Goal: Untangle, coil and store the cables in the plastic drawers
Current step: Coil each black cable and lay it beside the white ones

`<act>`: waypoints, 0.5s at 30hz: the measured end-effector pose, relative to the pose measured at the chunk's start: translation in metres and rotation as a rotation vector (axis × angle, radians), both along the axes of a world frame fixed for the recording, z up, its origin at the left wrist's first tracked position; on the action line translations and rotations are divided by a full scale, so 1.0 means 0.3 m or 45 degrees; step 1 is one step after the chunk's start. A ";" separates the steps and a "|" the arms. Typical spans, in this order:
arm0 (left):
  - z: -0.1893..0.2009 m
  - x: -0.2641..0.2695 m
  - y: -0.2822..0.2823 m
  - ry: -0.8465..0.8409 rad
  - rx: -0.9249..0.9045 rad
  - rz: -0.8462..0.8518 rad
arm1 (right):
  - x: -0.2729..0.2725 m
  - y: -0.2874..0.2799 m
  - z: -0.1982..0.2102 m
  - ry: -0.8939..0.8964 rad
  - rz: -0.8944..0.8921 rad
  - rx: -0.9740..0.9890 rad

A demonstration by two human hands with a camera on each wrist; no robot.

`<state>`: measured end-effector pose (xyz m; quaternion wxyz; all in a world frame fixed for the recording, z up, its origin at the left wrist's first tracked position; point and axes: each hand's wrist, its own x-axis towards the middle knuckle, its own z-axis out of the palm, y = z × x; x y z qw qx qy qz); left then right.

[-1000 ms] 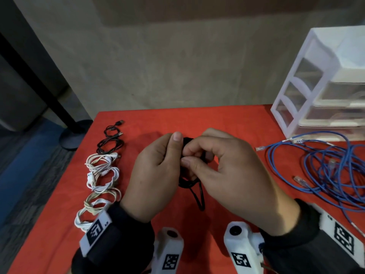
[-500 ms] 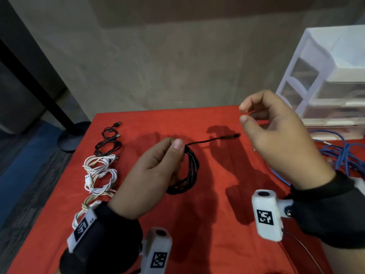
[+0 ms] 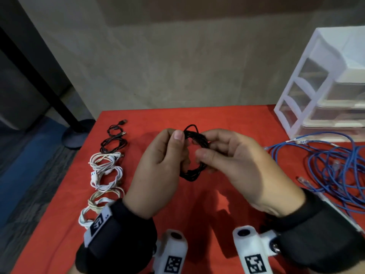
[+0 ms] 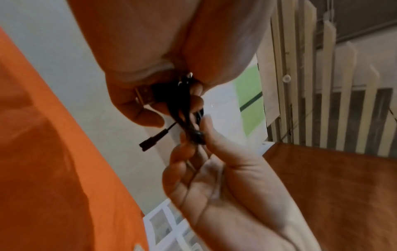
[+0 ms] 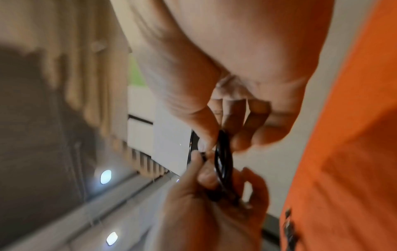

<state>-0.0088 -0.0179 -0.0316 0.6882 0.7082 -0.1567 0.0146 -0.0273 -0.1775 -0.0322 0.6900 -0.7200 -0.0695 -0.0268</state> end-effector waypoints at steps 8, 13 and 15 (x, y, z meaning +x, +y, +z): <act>0.001 0.011 0.007 0.203 -0.113 -0.015 | -0.005 0.005 0.018 0.050 0.058 -0.005; 0.003 -0.003 -0.004 0.016 0.066 0.025 | -0.009 -0.007 0.004 -0.247 -0.111 -0.518; 0.005 -0.009 -0.007 -0.032 0.076 0.012 | -0.009 0.003 0.008 -0.227 -0.033 -0.475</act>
